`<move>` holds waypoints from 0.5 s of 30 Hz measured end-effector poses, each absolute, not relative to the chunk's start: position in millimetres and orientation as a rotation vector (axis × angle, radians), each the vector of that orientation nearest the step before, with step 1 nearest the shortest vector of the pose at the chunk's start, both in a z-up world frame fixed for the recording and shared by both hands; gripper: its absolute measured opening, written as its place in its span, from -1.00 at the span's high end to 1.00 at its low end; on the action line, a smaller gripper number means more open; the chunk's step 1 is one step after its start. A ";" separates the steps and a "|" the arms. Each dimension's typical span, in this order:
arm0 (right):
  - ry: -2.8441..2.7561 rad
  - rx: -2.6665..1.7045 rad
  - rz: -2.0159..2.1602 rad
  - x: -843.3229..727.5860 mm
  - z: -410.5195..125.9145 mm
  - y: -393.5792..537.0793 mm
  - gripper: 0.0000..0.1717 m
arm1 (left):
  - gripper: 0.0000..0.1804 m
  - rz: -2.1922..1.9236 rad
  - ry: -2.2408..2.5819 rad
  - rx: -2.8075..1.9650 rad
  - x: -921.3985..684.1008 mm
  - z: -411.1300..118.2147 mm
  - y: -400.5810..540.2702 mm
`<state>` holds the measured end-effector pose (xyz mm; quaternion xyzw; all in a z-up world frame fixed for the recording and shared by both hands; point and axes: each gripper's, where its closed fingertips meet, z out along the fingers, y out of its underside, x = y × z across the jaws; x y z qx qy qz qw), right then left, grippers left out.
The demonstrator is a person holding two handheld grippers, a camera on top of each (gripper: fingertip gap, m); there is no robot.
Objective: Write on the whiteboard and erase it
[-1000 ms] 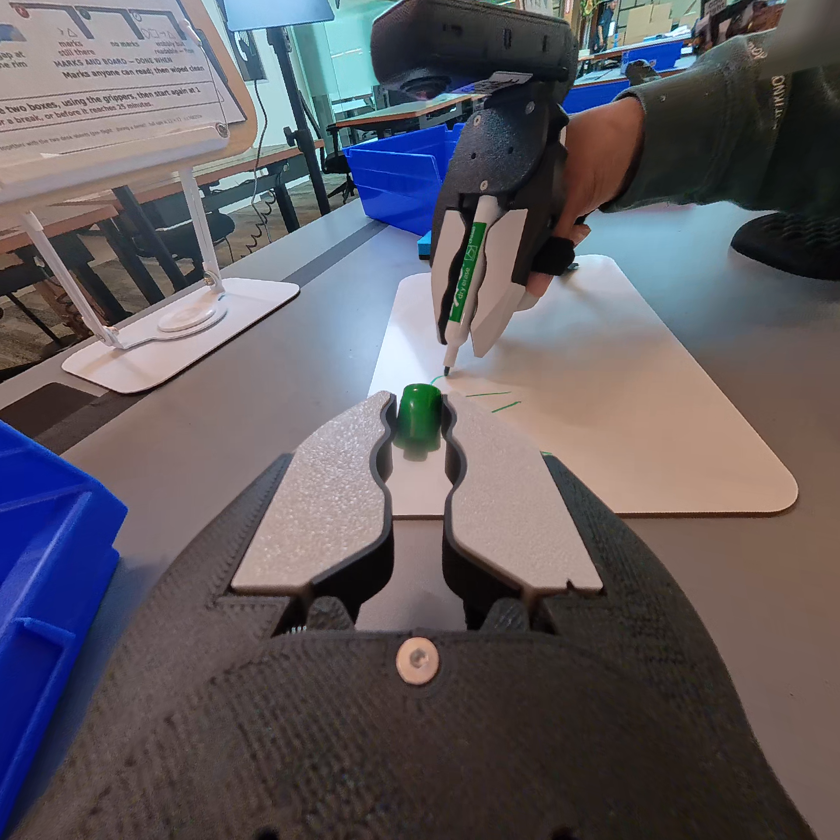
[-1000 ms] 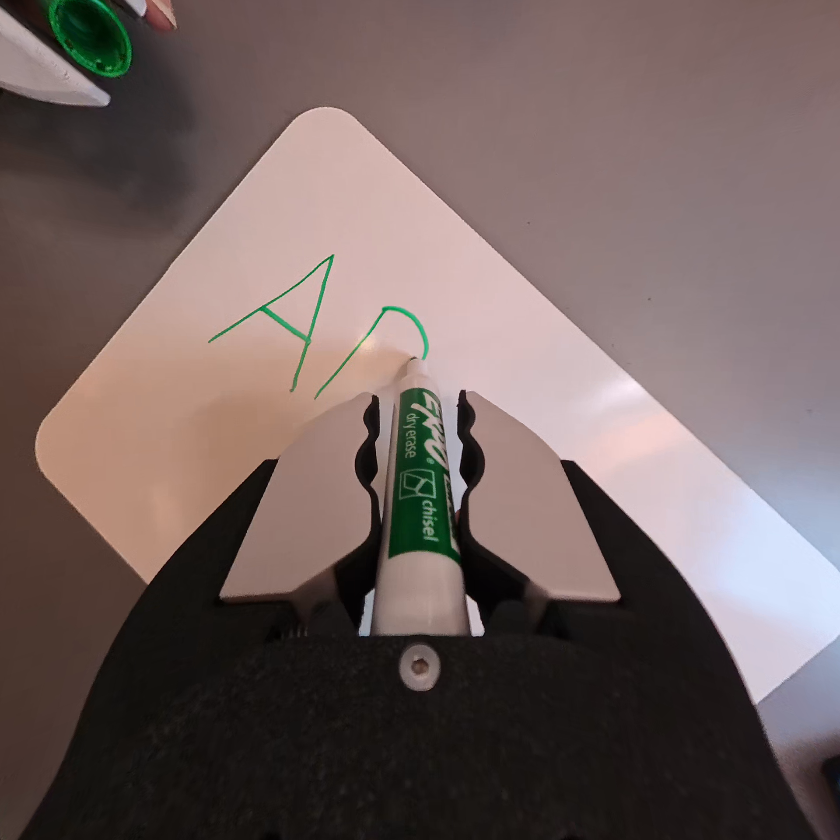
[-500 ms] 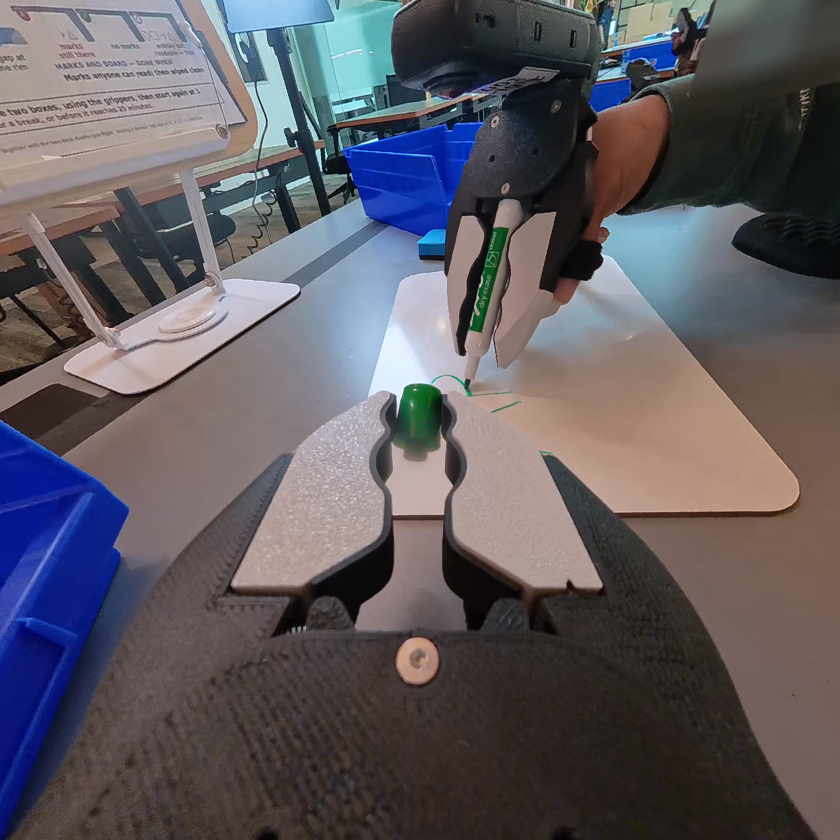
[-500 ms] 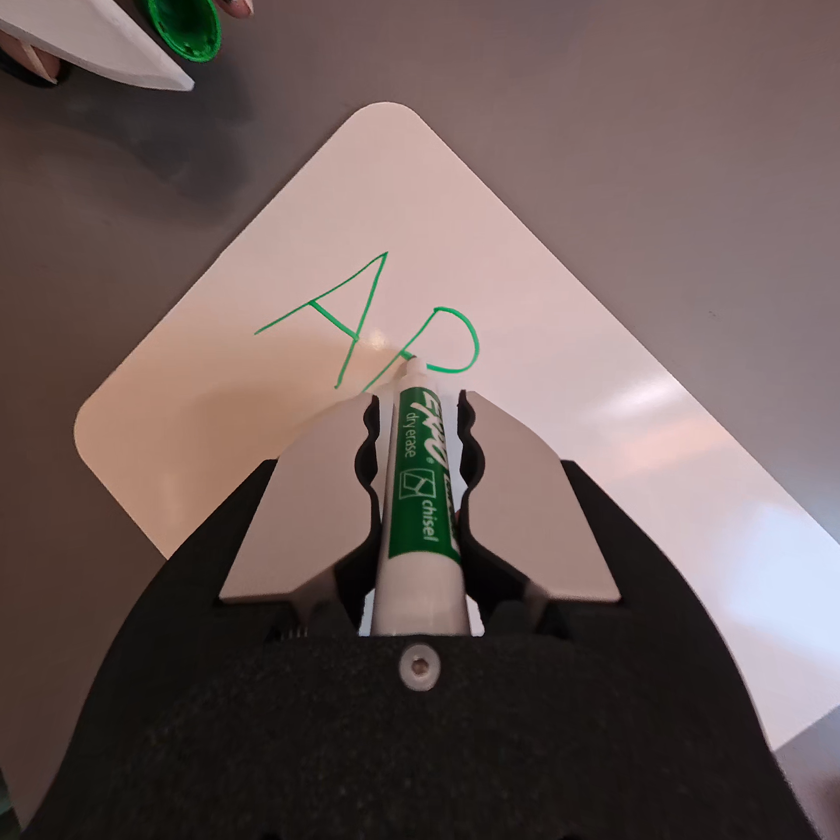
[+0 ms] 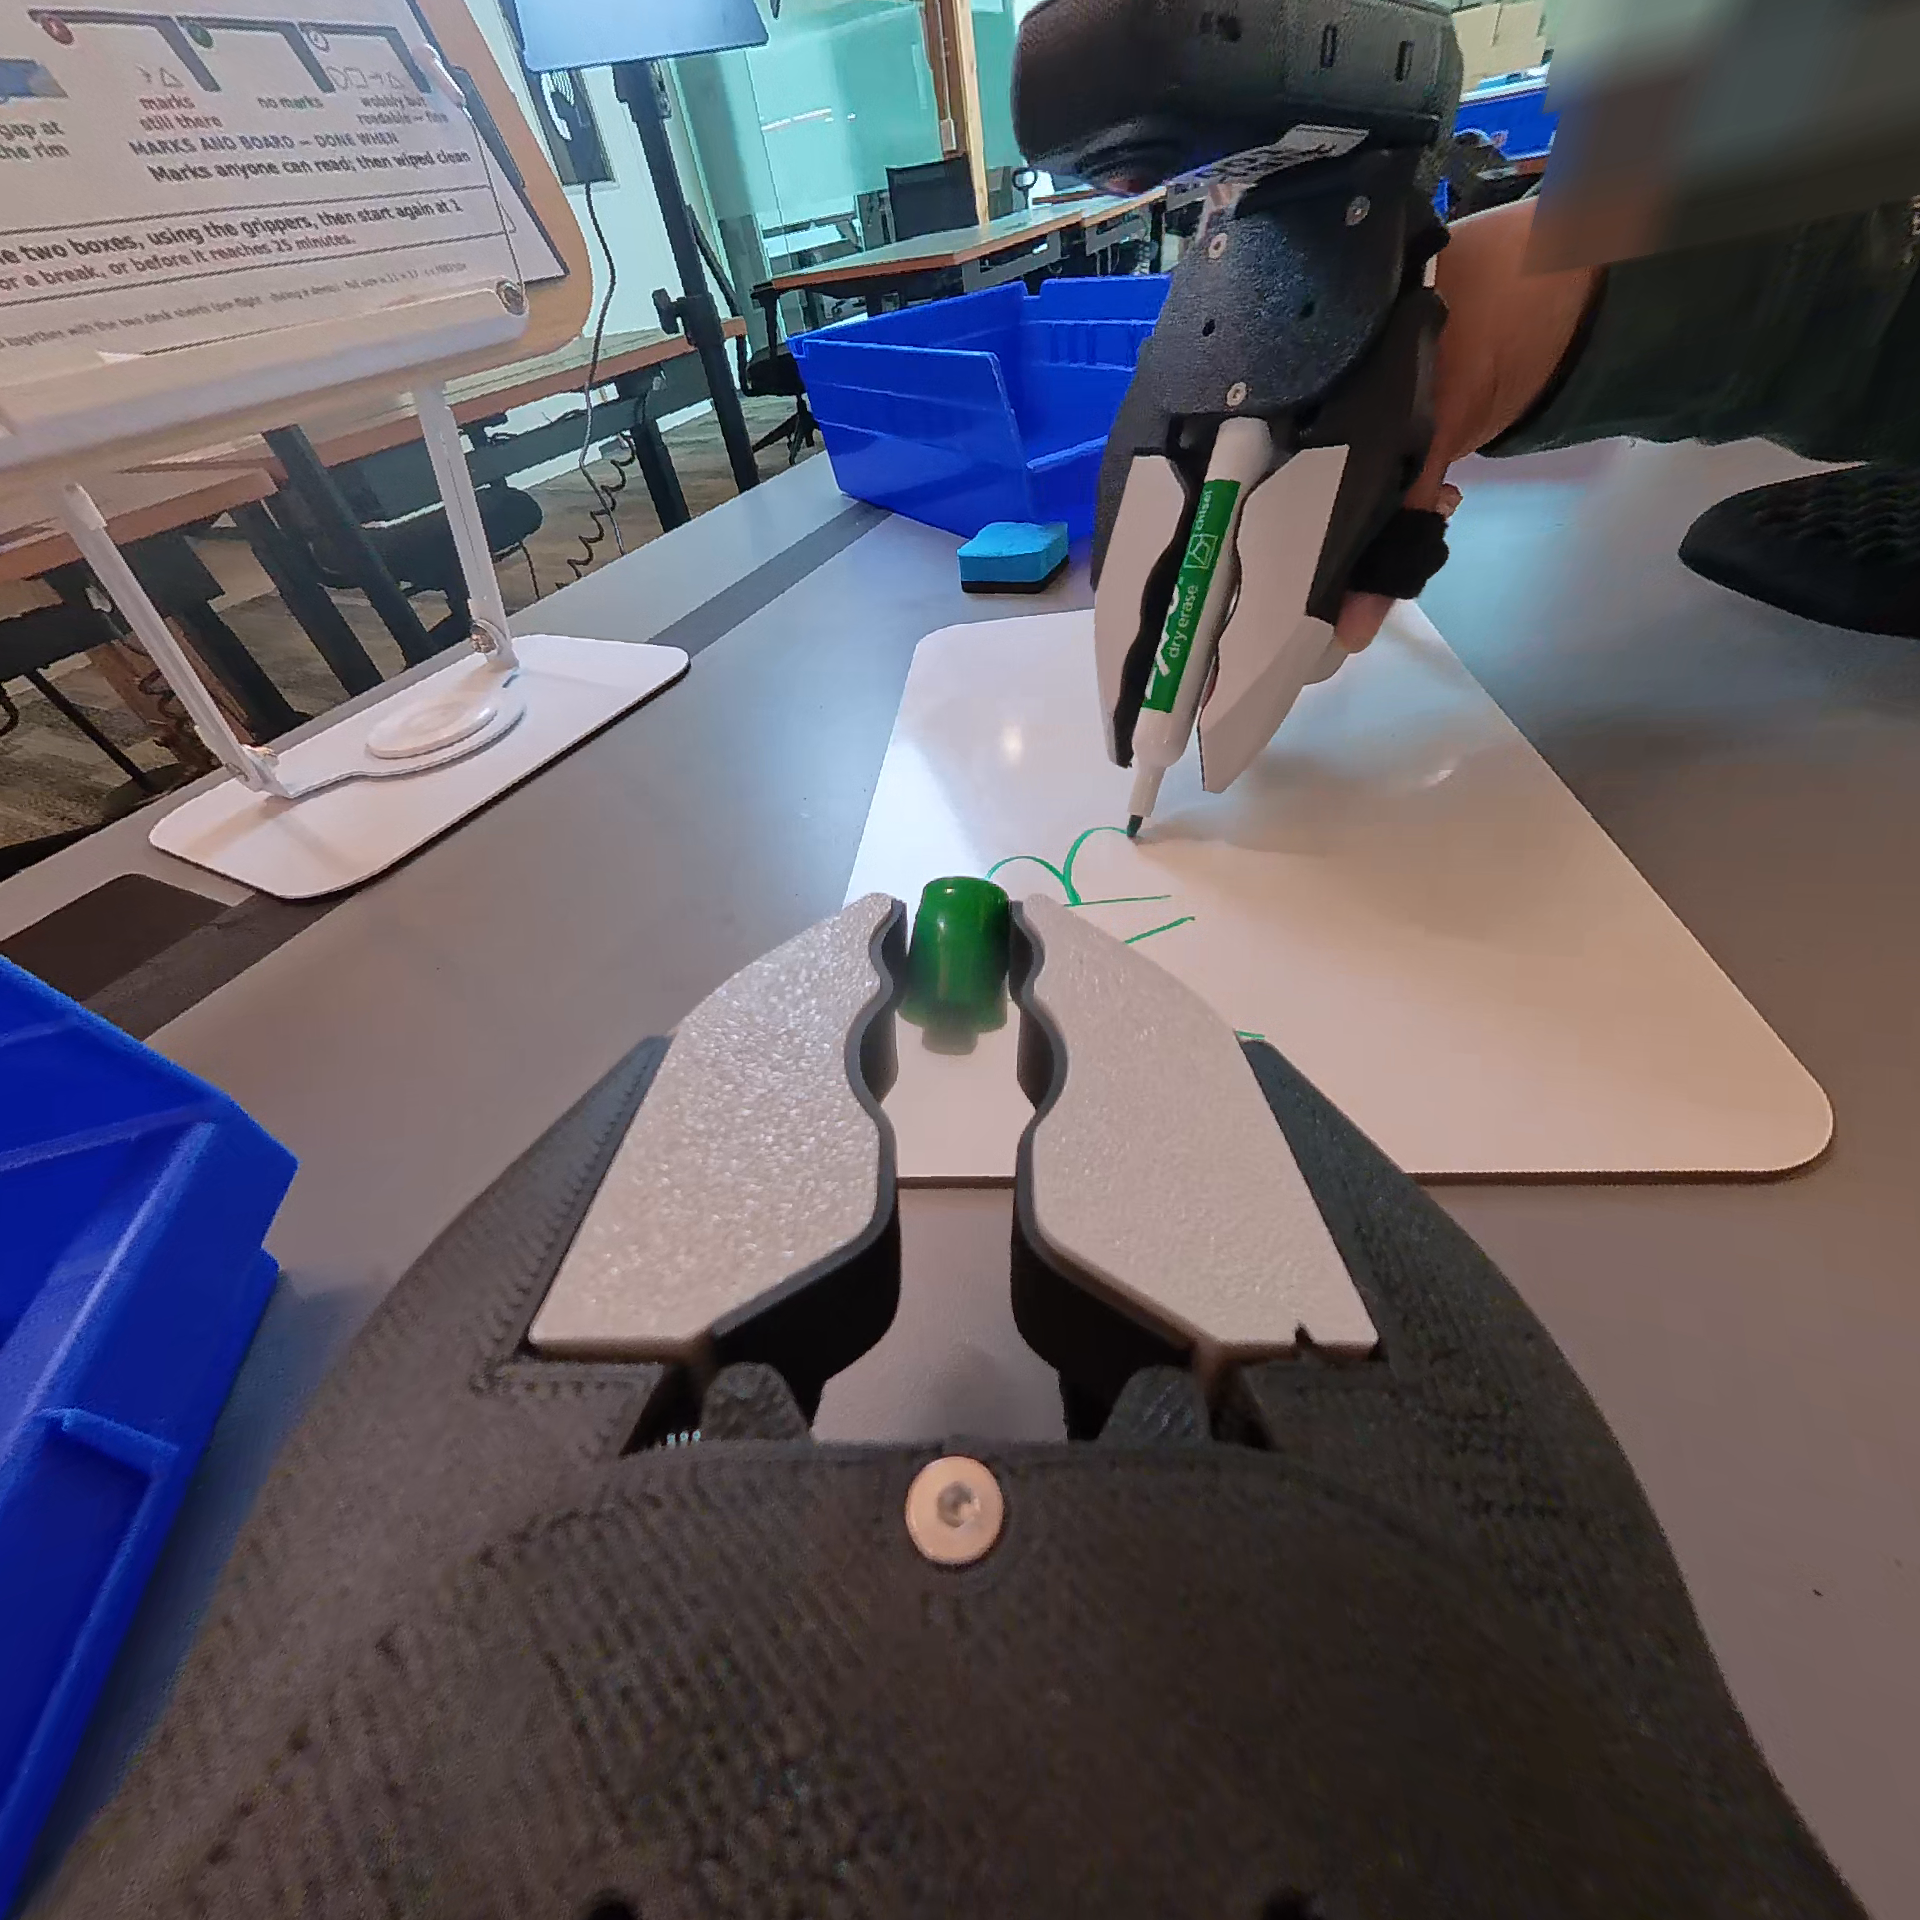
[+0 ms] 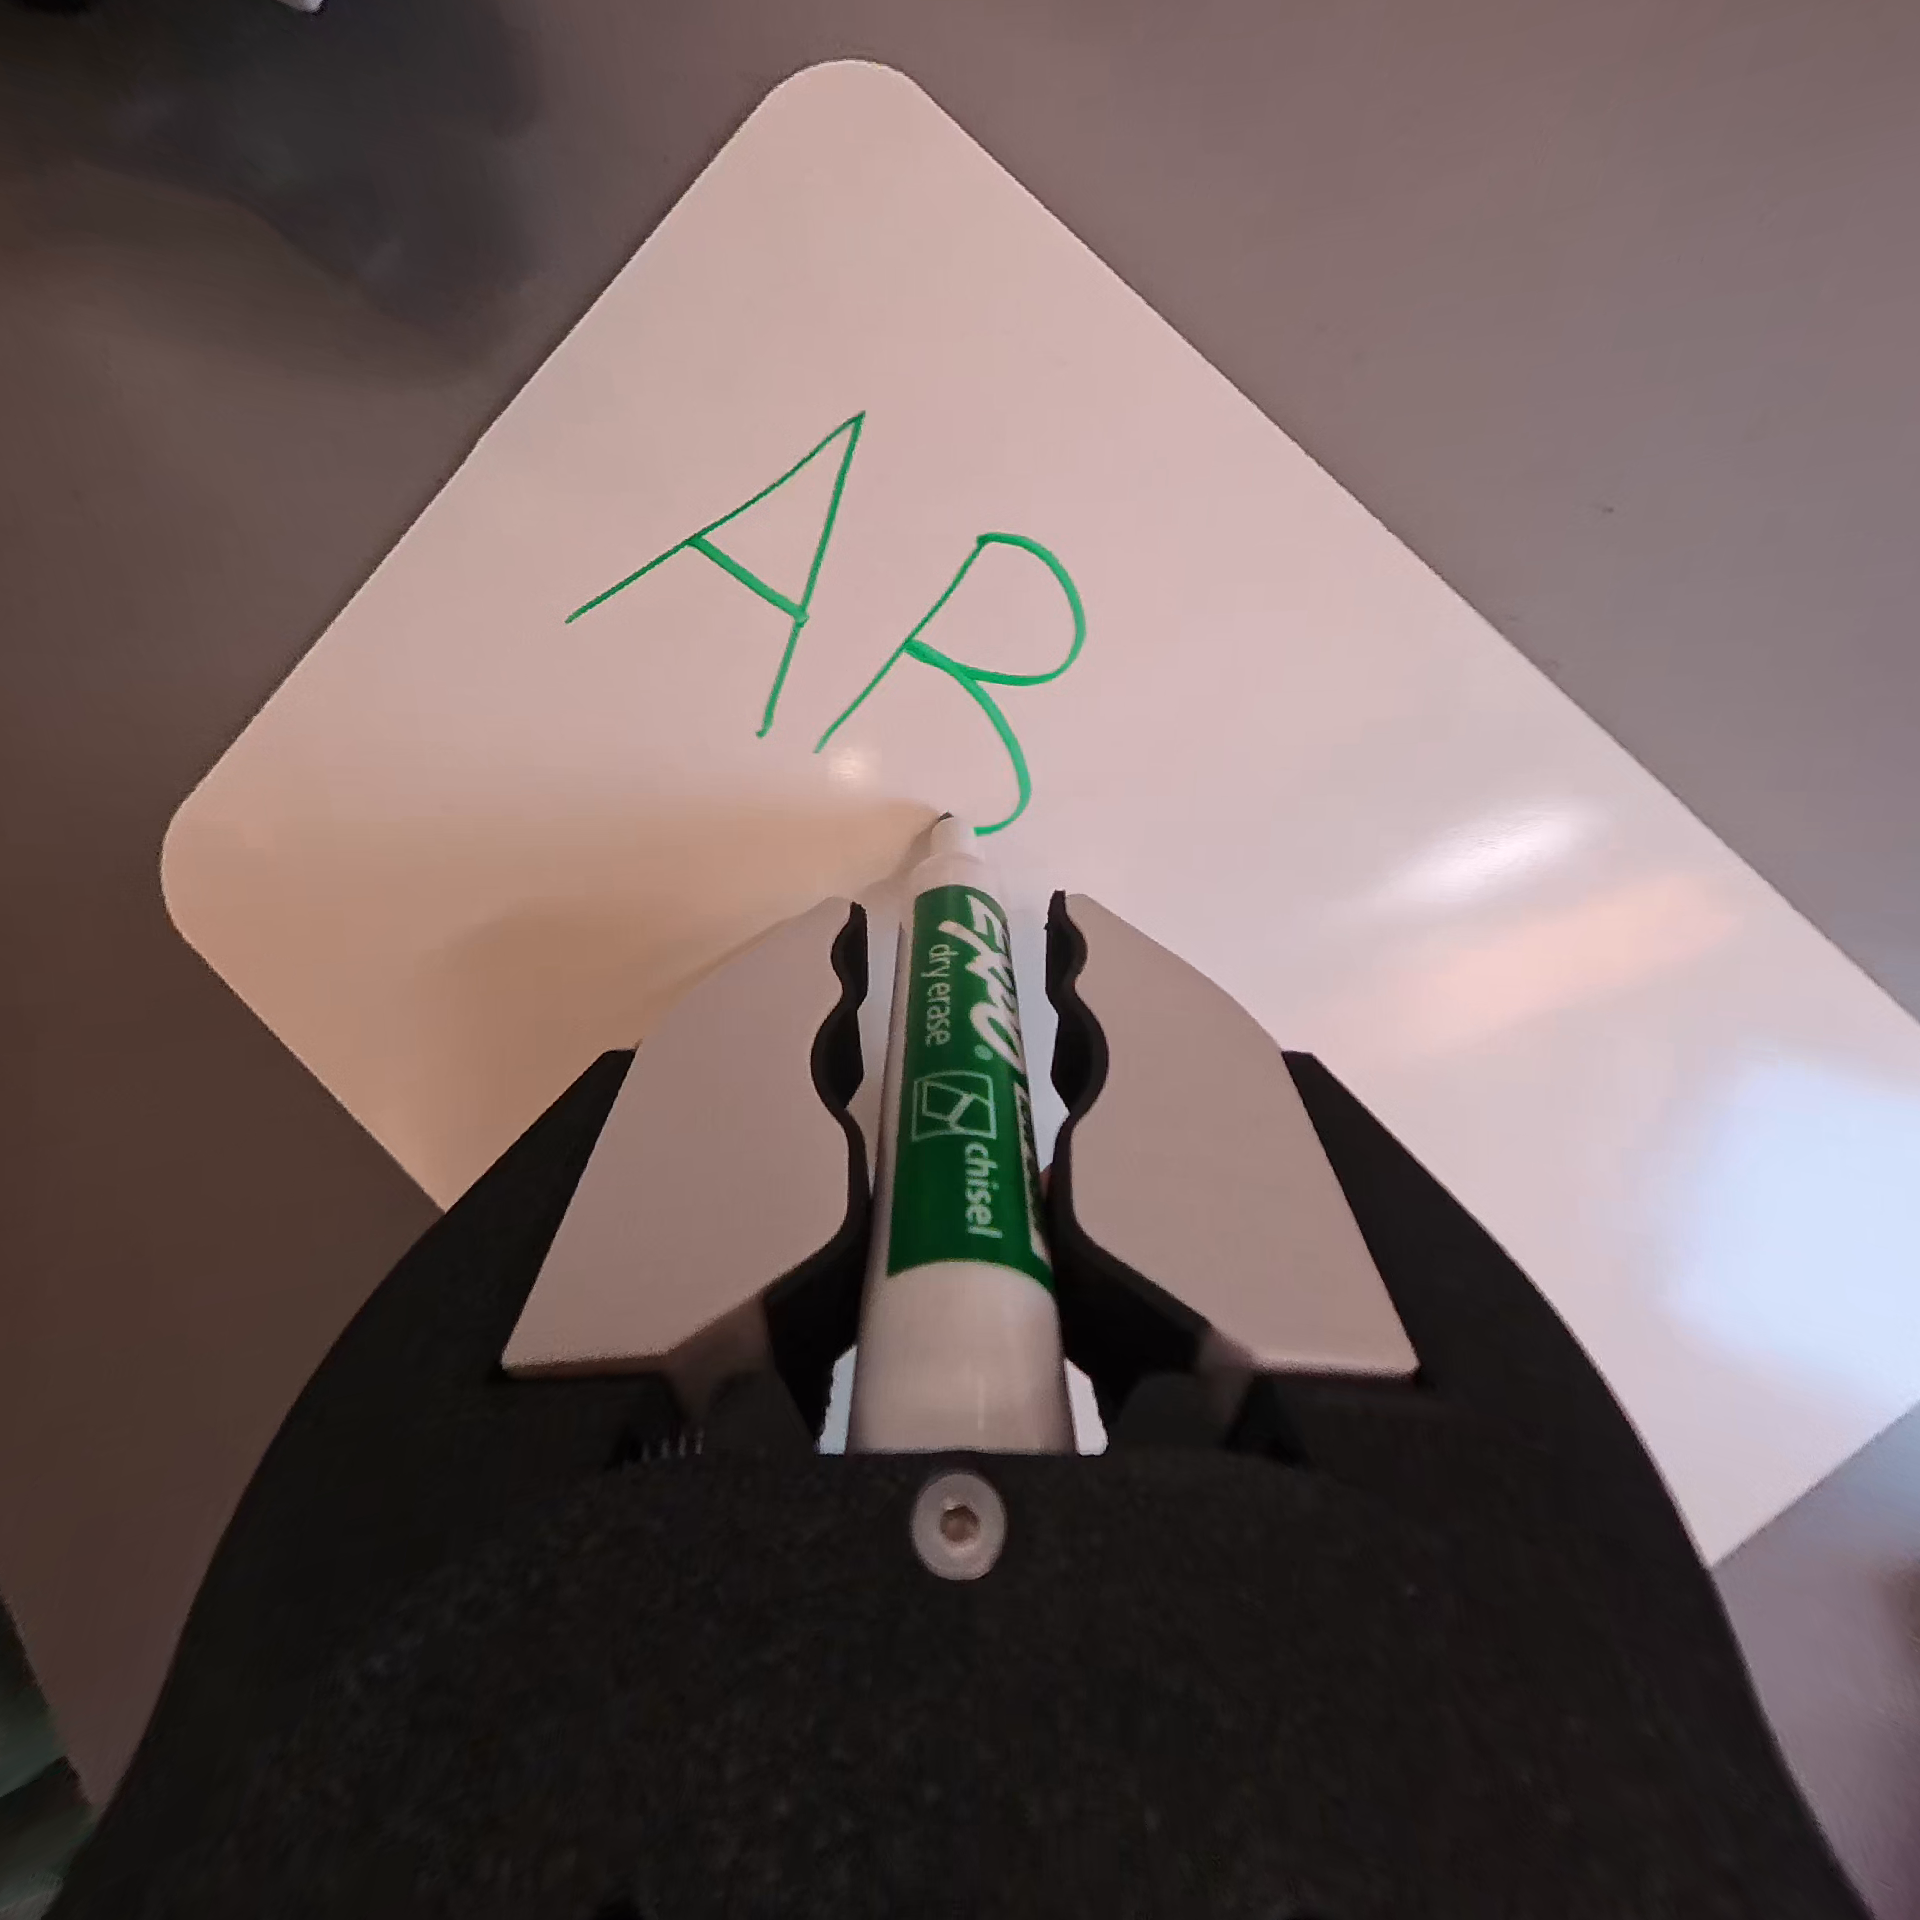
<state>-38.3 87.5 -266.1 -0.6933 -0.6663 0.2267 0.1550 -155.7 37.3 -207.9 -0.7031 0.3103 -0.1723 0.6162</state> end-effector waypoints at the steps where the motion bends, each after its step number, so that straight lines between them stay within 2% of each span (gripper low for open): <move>1: -1.919 -1.978 0.653 -39.3 -266.1 83.8 0.59 | 0.80 -0.396 0.715 -1.619 -155.7 -207.9 37.3; 10: -1.981 -1.909 0.716 -58.4 -265.8 57.8 0.59 | 0.80 -0.391 0.719 -1.618 -155.1 -208.1 36.8; 15: -1.864 -1.951 0.752 -53.9 -254.1 83.6 0.59 | 0.80 -0.393 0.719 -1.619 -155.0 -208.1 36.8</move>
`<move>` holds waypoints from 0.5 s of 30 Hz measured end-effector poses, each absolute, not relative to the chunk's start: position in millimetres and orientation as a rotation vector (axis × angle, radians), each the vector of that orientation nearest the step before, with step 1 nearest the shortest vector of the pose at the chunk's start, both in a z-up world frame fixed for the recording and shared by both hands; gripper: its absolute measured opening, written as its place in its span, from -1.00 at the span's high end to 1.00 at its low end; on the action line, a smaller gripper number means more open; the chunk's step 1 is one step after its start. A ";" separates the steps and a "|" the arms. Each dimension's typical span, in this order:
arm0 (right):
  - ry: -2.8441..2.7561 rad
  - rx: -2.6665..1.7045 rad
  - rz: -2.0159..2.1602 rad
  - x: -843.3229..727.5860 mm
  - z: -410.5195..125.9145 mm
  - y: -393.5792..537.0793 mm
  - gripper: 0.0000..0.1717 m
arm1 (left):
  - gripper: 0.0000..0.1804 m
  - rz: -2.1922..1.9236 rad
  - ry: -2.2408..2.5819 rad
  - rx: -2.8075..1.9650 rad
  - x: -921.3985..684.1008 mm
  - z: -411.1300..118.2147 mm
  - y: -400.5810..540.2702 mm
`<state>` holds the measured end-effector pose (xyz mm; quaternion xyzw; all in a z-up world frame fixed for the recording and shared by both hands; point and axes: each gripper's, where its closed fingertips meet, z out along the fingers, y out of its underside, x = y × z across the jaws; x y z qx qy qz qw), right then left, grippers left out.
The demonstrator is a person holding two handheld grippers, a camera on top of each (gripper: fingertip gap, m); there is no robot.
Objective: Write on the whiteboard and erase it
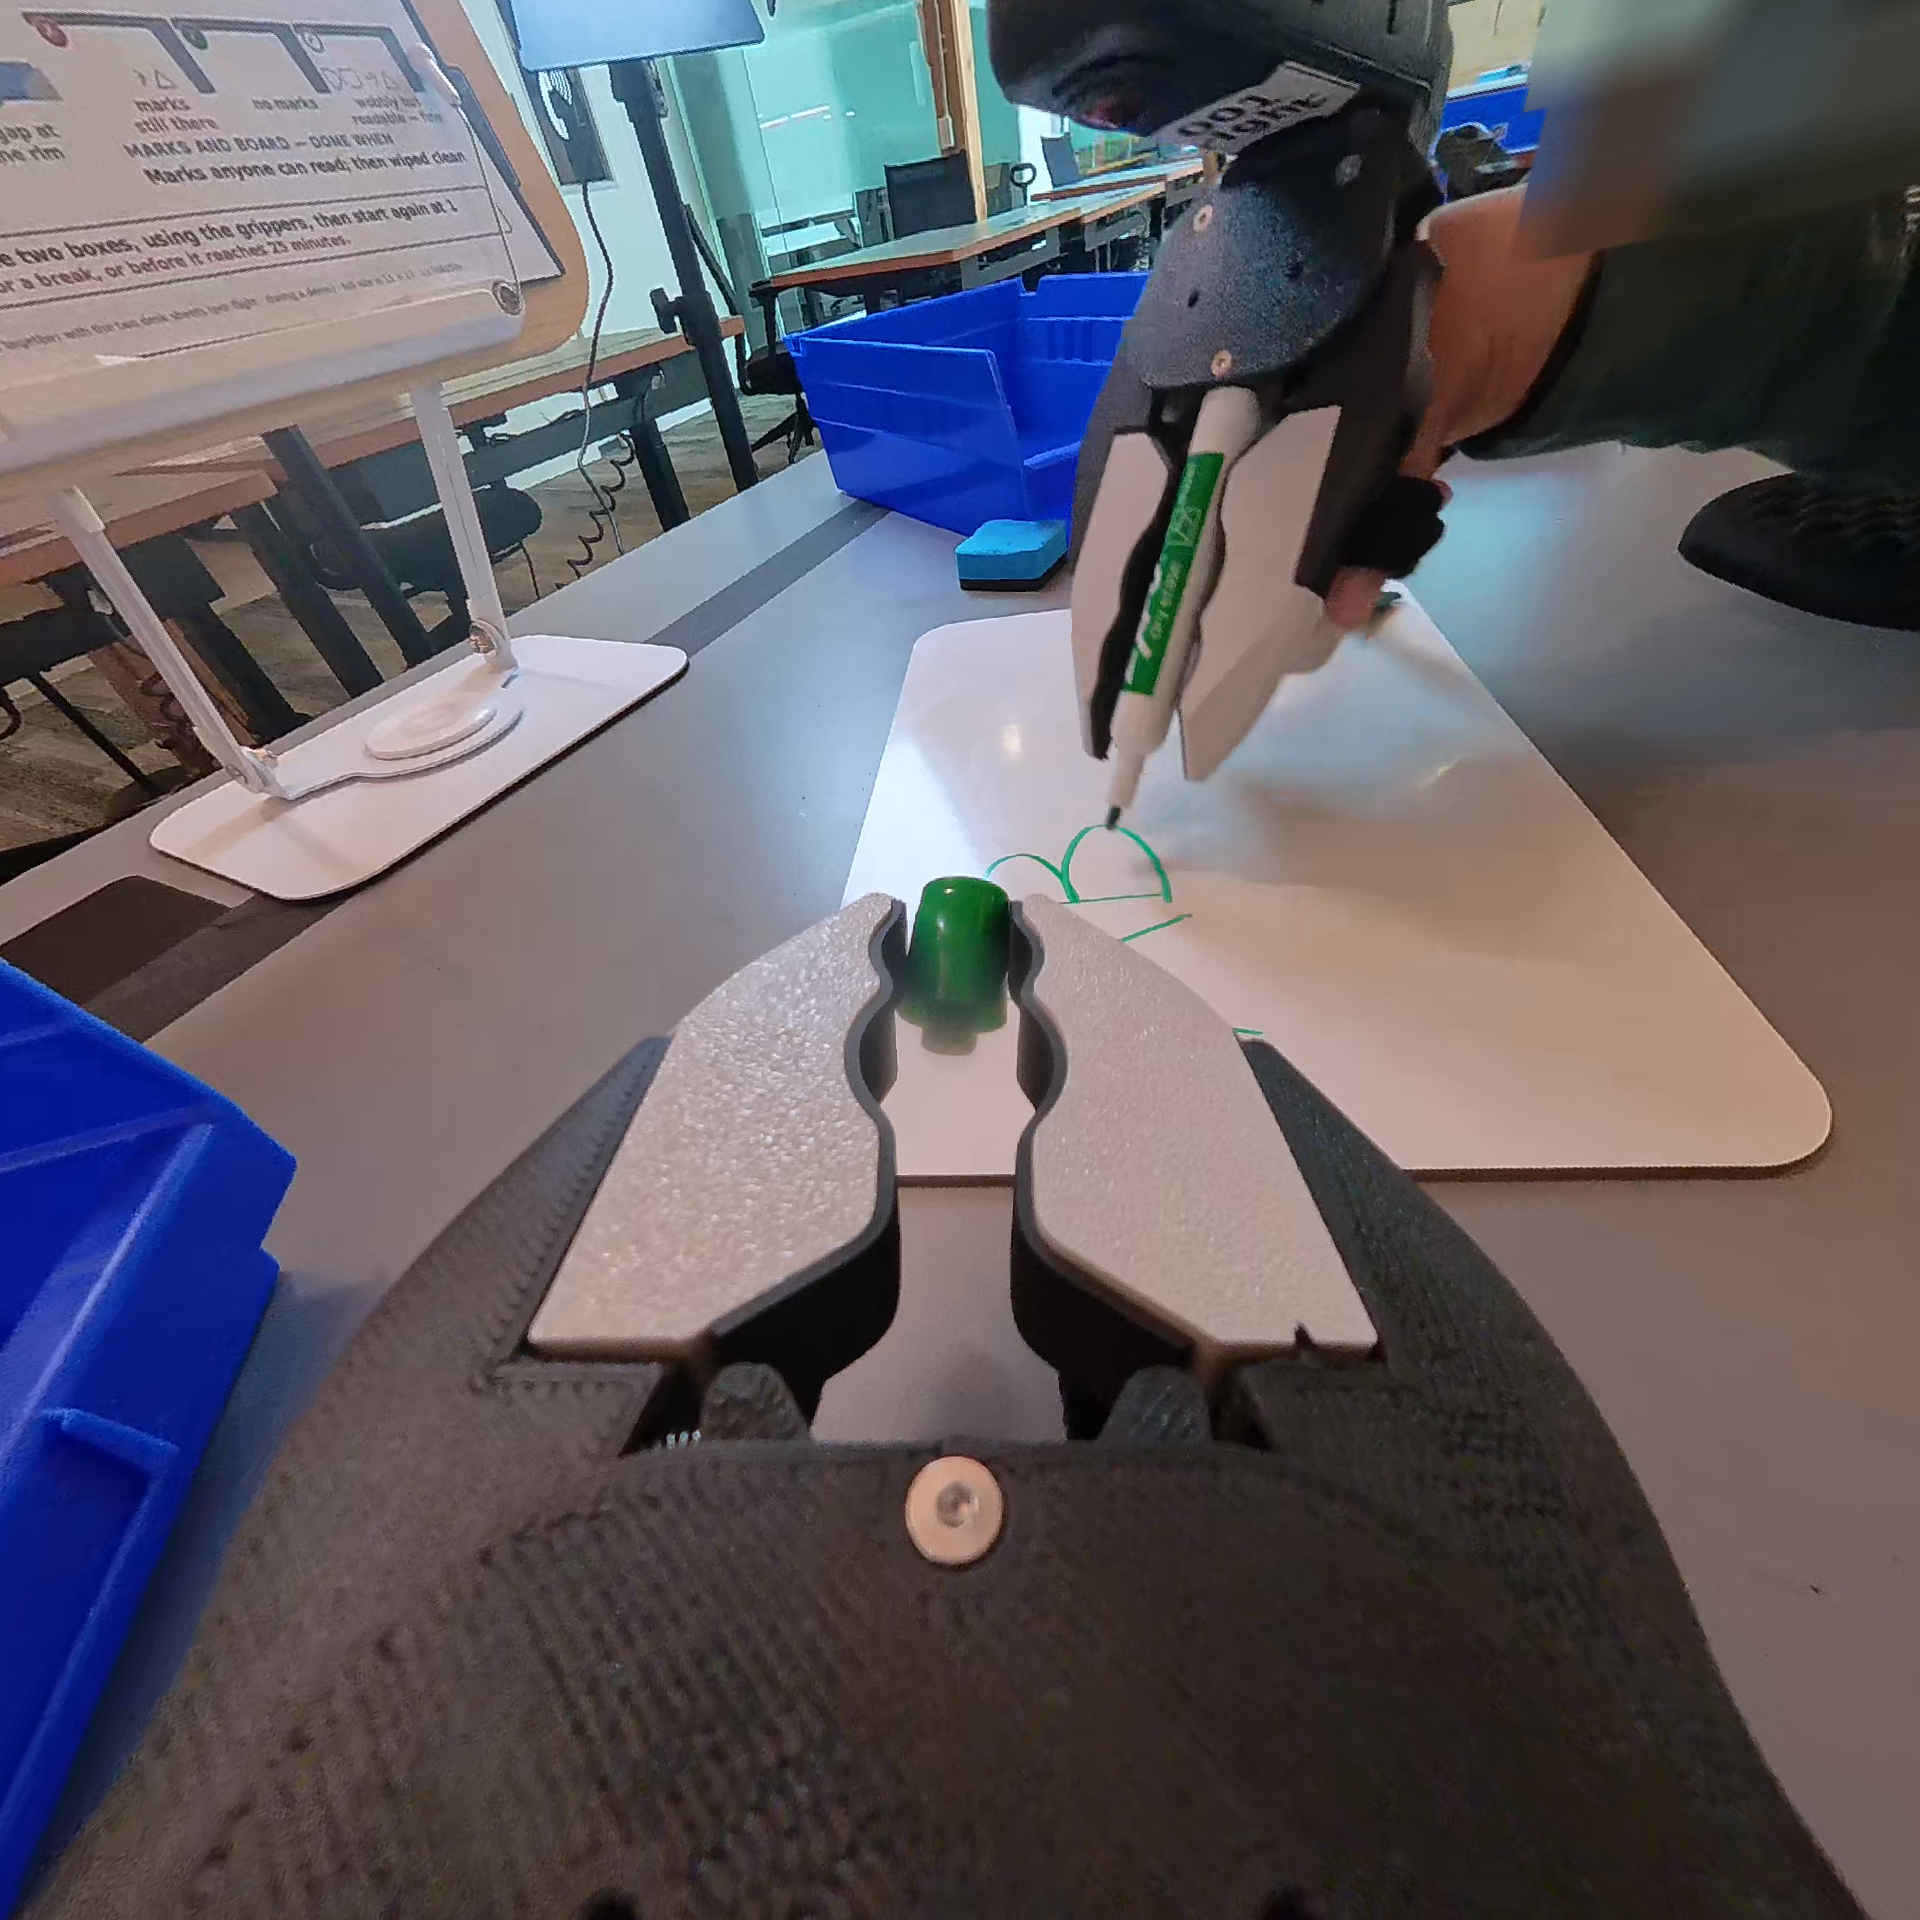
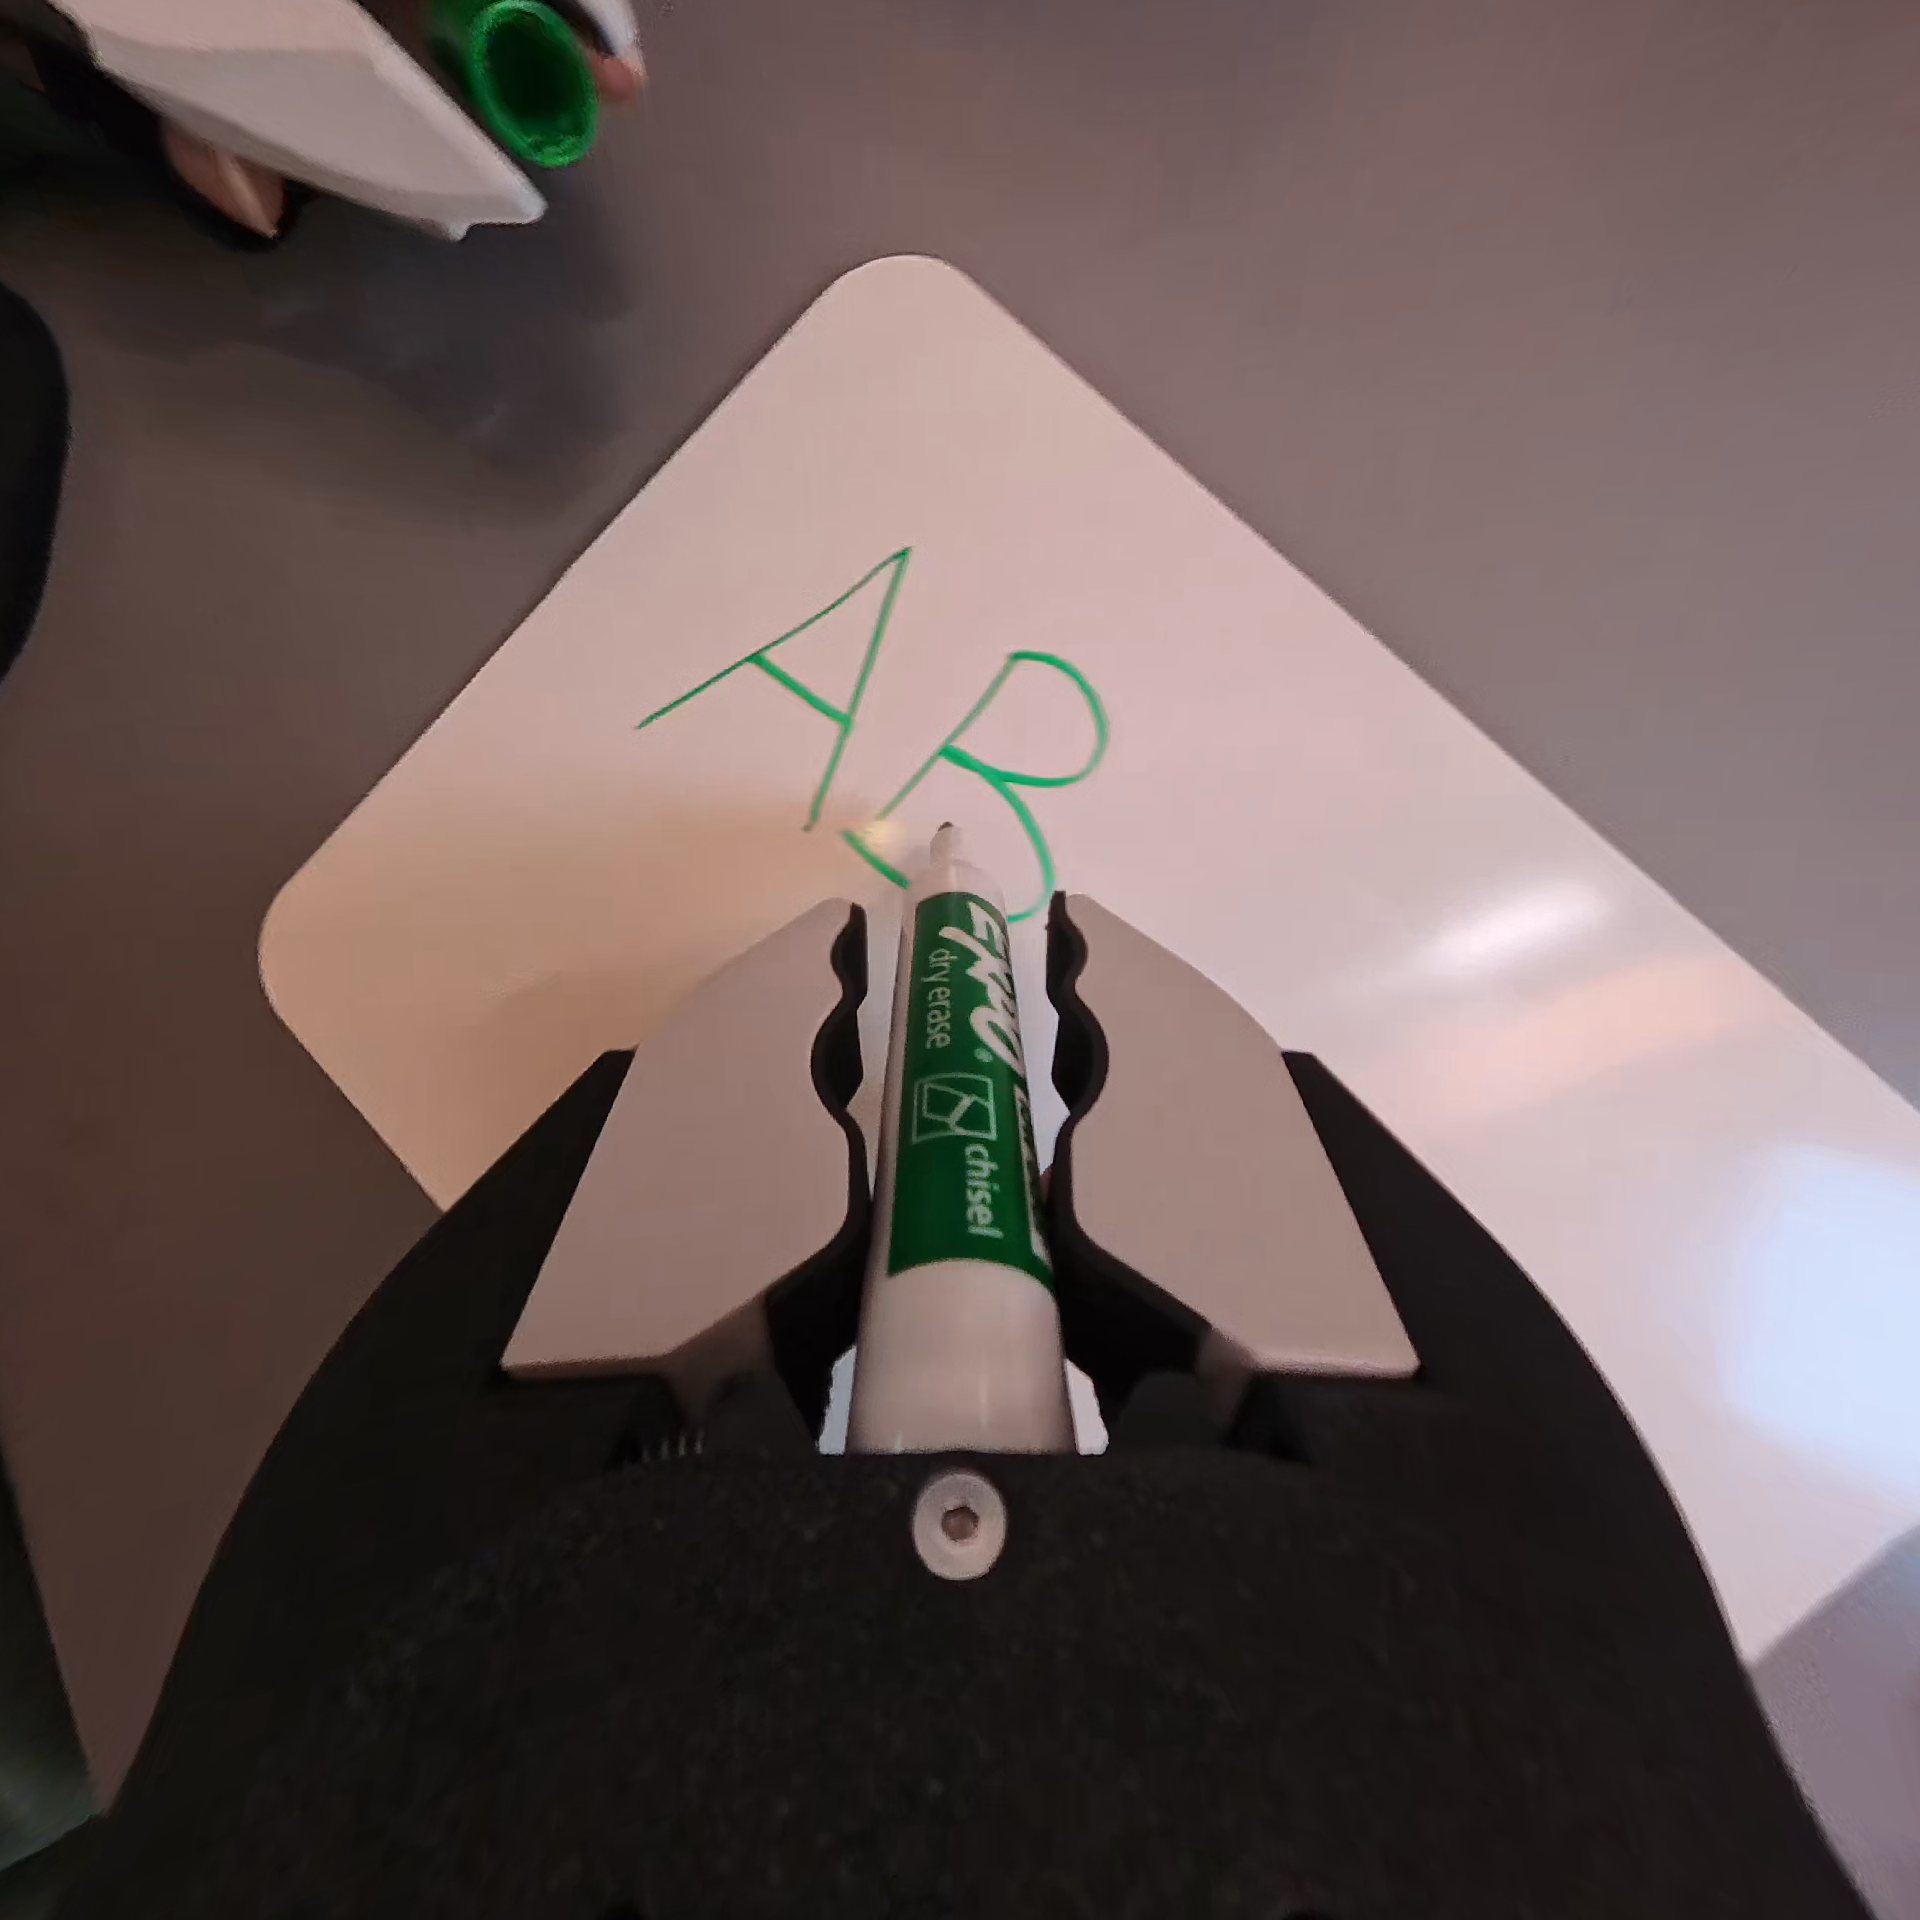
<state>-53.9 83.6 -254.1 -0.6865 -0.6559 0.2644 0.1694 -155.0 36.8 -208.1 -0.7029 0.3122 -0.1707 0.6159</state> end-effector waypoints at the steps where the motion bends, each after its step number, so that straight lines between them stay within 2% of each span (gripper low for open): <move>1: -1.833 -1.965 0.736 -50.8 -252.5 93.2 0.59 | 0.80 -0.394 0.719 -1.620 -155.0 -208.2 37.0; 15: -1.678 -2.064 0.662 -40.9 -260.1 149.9 0.59 | 0.80 -0.397 0.714 -1.621 -155.6 -207.9 37.8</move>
